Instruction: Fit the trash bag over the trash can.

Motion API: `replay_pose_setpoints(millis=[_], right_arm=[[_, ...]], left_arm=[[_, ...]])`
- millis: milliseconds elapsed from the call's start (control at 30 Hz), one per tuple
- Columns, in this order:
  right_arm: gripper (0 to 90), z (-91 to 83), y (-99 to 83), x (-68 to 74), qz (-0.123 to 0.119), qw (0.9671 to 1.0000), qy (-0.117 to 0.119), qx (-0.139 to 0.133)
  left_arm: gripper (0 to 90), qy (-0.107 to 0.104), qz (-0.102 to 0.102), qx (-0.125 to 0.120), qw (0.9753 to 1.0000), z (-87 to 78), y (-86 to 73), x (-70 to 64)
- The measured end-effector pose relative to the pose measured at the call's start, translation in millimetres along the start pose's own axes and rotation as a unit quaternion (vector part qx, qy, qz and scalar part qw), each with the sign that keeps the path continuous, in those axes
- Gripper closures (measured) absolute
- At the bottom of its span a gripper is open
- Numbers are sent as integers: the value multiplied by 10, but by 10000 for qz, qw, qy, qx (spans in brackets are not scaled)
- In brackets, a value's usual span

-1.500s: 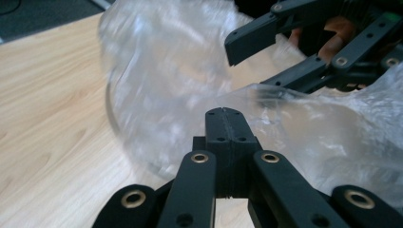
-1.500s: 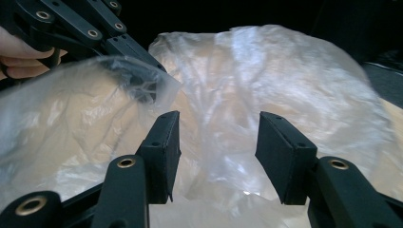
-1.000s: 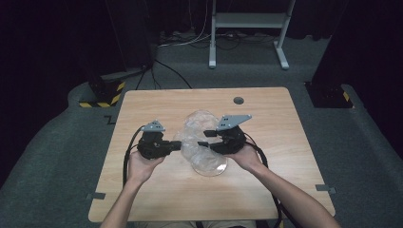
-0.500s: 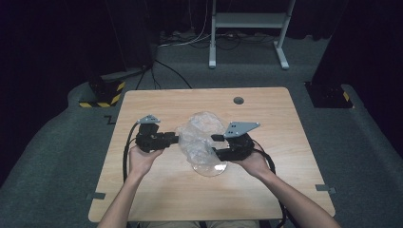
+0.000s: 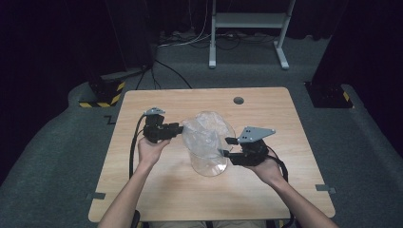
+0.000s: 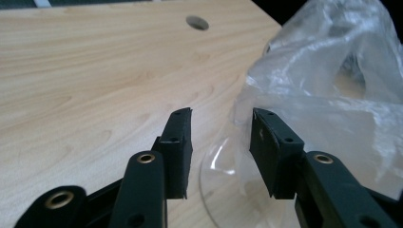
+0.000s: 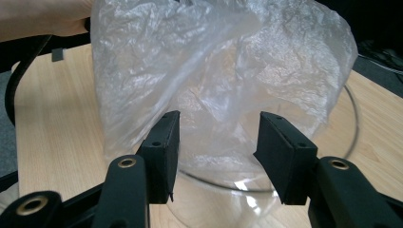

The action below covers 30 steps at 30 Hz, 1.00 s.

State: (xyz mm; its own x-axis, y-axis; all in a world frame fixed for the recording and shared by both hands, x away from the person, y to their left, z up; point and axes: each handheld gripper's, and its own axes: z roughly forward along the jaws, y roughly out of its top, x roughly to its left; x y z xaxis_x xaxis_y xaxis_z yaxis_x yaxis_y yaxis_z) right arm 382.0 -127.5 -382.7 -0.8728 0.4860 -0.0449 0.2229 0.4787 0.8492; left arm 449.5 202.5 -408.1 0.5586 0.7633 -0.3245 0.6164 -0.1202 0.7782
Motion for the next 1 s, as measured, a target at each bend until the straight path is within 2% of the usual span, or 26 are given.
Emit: replay_pose_setpoints(millis=[200, 300, 333, 367, 533, 600, 800, 1000], right_arm=[[500, -135, -16, 9, 66, 9997, -150, -176], [500, -172, -2, 22, 94, 9994, -145, -291], [500, -174, 3, 28, 91, 9994, -147, -308], [500, -171, 12, 35, 72, 9993, -142, -327], [499, -129, 62, 45, 90, 9992, -161, -356], [499, -106, 102, 39, 98, 9990, -148, -411], [497, 17, 204, 27, 163, 9985, 101, -511], [497, 164, 278, 102, 25, 9975, 496, -504]], left_arm=[[556, 39, -79, -240, 9997, 24, 70, -15], [539, 52, -70, -260, 9996, 23, 78, -24], [531, 85, -44, -268, 9996, 17, 78, -23], [519, 84, -111, -297, 9995, 9, 75, -31], [442, 28, -193, -480, 9987, -69, 66, -57], [419, 14, -139, -483, 9987, -114, 53, -81], [368, -26, -95, -521, 9986, -257, 6, -156], [343, -149, -48, -664, 9977, -432, -29, -280]])
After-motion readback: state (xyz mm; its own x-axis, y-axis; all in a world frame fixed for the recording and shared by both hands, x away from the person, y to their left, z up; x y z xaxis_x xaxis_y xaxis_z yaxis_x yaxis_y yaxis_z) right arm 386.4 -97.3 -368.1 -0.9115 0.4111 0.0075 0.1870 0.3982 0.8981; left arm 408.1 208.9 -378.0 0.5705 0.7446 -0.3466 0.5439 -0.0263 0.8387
